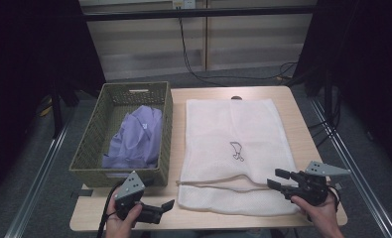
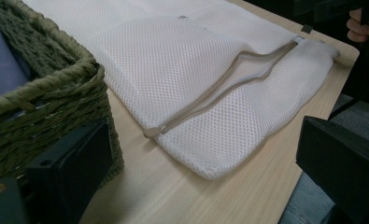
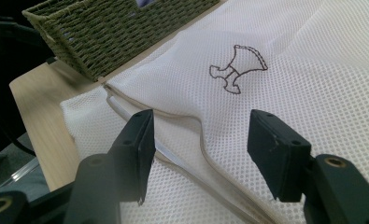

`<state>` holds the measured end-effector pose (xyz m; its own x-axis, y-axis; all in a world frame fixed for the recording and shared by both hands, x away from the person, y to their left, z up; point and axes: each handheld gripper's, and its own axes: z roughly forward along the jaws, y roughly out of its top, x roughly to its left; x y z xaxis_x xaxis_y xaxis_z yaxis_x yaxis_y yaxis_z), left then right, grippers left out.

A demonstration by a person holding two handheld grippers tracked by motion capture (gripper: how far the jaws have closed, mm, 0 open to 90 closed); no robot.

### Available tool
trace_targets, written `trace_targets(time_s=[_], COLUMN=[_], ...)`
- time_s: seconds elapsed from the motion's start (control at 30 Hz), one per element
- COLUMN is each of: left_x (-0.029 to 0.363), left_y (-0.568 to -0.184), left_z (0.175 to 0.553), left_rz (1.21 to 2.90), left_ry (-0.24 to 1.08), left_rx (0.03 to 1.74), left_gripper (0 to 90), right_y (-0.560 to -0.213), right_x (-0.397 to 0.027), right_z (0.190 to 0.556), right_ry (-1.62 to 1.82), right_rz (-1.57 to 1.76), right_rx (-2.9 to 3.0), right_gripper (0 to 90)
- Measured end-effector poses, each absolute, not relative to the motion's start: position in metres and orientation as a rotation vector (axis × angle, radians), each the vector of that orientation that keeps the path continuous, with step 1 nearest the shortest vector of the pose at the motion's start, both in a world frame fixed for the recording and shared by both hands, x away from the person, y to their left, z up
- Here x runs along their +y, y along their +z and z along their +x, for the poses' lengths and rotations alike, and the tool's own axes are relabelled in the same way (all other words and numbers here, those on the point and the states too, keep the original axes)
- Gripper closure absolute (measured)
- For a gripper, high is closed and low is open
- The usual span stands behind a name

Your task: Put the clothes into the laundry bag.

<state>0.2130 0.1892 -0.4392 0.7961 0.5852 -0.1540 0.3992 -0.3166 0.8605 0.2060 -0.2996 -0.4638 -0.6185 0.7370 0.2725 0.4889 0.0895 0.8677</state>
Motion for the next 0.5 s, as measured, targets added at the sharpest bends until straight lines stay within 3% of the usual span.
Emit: trace_targets(time_s=[0.1, 0.2, 0.37, 0.5], left_x=[0.193, 0.194, 0.195, 0.194], left_y=[-0.438, -0.438, -0.439, -0.438], left_z=[0.212, 0.211, 0.21, 0.211], left_rz=[1.937, 1.932, 1.932, 1.934], left_ry=[0.241, 0.246, 0.248, 0.256], left_rx=[0.745, 0.753, 0.763, 0.76], left_gripper=[3.8, 3.8, 3.8, 3.8], right_y=[-0.464, -0.463, -0.459, -0.455], right_x=[-0.294, -0.285, -0.271, -0.265], right_z=[0.204, 0.202, 0.209, 0.221], right_ry=[1.524, 1.517, 1.514, 1.522], right_rz=[1.245, 1.189, 1.164, 1.174], right_rx=[2.129, 2.162, 2.247, 2.286], right_gripper=[38.8, 43.0, 42.9, 39.2])
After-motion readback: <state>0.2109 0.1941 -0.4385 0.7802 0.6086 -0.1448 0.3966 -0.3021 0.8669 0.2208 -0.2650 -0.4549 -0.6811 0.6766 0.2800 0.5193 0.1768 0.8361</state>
